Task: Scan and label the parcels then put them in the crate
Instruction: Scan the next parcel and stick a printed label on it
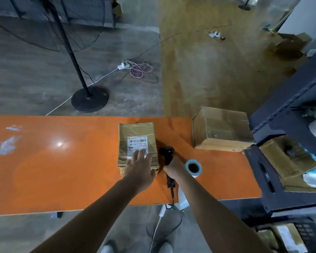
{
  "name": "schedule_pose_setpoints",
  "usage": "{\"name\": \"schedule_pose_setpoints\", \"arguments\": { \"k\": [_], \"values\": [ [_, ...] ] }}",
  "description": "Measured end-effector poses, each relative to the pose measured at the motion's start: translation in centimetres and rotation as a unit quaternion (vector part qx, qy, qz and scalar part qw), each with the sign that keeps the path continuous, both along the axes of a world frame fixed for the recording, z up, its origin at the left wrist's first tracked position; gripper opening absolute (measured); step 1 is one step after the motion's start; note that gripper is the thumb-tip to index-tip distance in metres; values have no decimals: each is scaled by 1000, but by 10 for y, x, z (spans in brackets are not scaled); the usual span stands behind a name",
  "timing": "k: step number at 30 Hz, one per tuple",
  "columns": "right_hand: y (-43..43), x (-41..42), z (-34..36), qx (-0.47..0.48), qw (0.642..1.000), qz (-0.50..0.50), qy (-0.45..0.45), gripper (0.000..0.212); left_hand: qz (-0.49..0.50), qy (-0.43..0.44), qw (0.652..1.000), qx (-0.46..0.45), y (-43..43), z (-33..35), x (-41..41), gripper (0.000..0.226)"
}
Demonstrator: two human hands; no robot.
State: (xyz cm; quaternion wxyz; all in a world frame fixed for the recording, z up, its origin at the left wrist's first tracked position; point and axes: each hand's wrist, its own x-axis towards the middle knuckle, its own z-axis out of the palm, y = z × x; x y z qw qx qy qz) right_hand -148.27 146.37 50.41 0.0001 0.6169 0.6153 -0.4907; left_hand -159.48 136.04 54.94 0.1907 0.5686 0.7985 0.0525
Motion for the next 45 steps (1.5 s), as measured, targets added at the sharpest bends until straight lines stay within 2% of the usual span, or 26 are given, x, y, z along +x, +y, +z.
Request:
{"name": "schedule_pose_setpoints", "arguments": {
  "k": [4,6,8,11,14,17,20,24,28,30,32,34,36,38,40,45],
  "values": [
    [3,10,-3,46,998,46,-21,39,-4,0,1000,12,6,-2,10,54],
    [6,18,2,89,993,65,-42,28,-2,-11,999,33,9,-3,17,49],
    [10,29,5,163,977,90,-102,13,1,-25,998,63,12,-5,25,44],
    [17,45,2,231,938,136,-219,31,4,-36,995,92,17,-7,36,38],
    [20,57,-6,210,931,145,-259,39,4,-46,994,102,20,-11,46,36],
    [20,61,-16,248,914,167,-275,33,18,-65,992,105,20,-11,55,31],
    [20,67,-14,272,923,165,-217,28,45,-99,989,95,20,-5,64,31],
    [28,82,7,219,970,100,-15,35,114,-204,969,82,25,10,71,30],
    [31,90,39,178,968,53,169,42,216,-333,912,101,31,40,75,6],
    [28,91,57,159,958,51,234,46,273,-373,879,120,33,50,72,14],
    [24,90,73,162,948,61,267,46,304,-422,844,133,35,53,64,46],
    [19,89,88,164,943,66,282,44,309,-459,820,144,38,57,54,60],
    [13,86,101,158,942,68,287,44,295,-481,812,148,38,61,46,62],
    [7,82,110,156,944,67,283,45,272,-498,807,165,36,65,39,53],
    [5,76,115,167,943,58,282,47,250,-487,816,184,31,72,32,48],
    [1,60,125,177,934,27,308,52,183,-464,839,219,22,83,16,61]
  ]
}}
